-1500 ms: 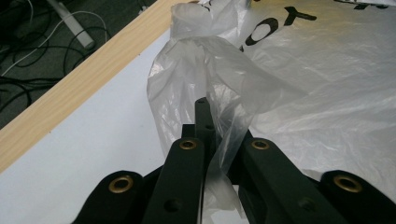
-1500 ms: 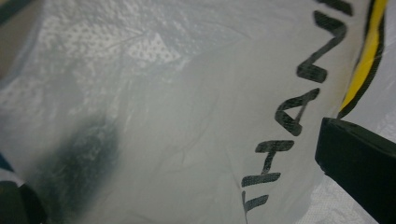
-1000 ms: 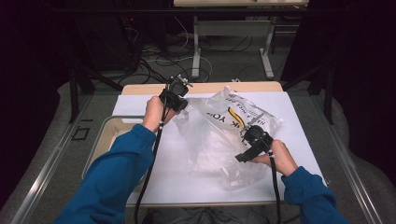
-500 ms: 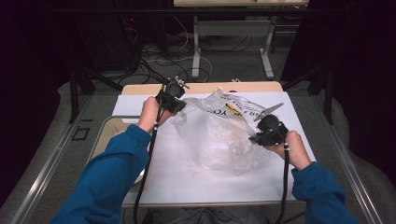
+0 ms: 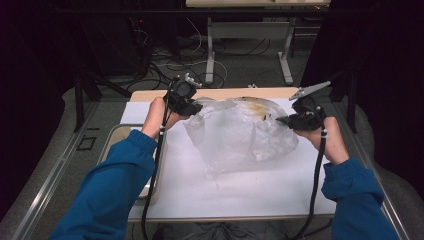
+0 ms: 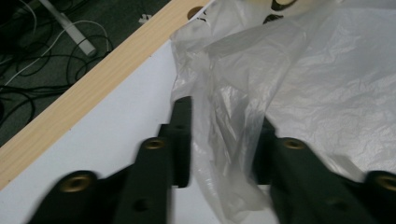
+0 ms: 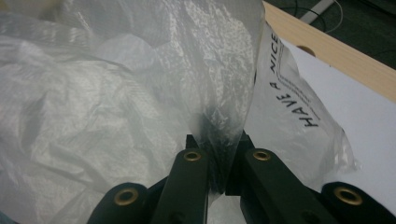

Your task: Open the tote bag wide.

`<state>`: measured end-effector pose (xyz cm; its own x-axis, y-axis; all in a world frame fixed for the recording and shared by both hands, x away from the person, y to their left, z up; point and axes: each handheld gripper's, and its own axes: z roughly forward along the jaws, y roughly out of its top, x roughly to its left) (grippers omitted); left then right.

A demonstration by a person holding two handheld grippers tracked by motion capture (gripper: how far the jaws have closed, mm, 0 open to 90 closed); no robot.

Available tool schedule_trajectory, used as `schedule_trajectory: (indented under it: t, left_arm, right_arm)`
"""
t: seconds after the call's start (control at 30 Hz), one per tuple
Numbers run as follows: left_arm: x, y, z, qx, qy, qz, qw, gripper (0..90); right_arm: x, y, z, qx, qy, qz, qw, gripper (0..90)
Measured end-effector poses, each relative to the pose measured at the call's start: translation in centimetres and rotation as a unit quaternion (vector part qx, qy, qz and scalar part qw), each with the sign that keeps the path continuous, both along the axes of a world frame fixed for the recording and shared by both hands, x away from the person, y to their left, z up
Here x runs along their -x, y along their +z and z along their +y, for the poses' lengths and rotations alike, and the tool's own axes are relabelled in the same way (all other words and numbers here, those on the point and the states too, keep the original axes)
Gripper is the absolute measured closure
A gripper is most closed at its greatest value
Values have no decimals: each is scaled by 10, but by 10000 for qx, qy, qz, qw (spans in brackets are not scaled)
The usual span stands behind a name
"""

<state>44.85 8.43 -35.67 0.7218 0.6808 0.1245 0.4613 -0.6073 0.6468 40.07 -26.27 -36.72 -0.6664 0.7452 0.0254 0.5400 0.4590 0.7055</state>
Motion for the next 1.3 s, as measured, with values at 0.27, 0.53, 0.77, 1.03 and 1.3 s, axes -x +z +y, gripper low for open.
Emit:
schedule_trajectory:
  t: [0.27, 0.53, 0.77, 1.03, 1.3]
  left_arm:
    - [-6, -35, -12, -639, -146, 454, 9968, 207]
    - [-13, -74, -25, -1325, -169, 484, 9899, 677]
    - [-4, -16, -8, -420, -446, 513, 9968, 896]
    - [12, 100, 9, 222, -827, 543, 9948, 896]
    - [-55, 48, -17, -211, -119, 1317, 9910, 892]
  right_arm:
    - [-20, 28, 0, -294, -171, 113, 9994, 900]
    - [-24, 32, 1, -307, -224, 122, 9992, 900]
    - [-17, 43, -5, -341, -303, 37, 9990, 900]
    - [-12, 75, -27, -917, -430, 118, 9948, 900]
    - [-74, 30, -29, -481, -1263, 771, 9878, 894]
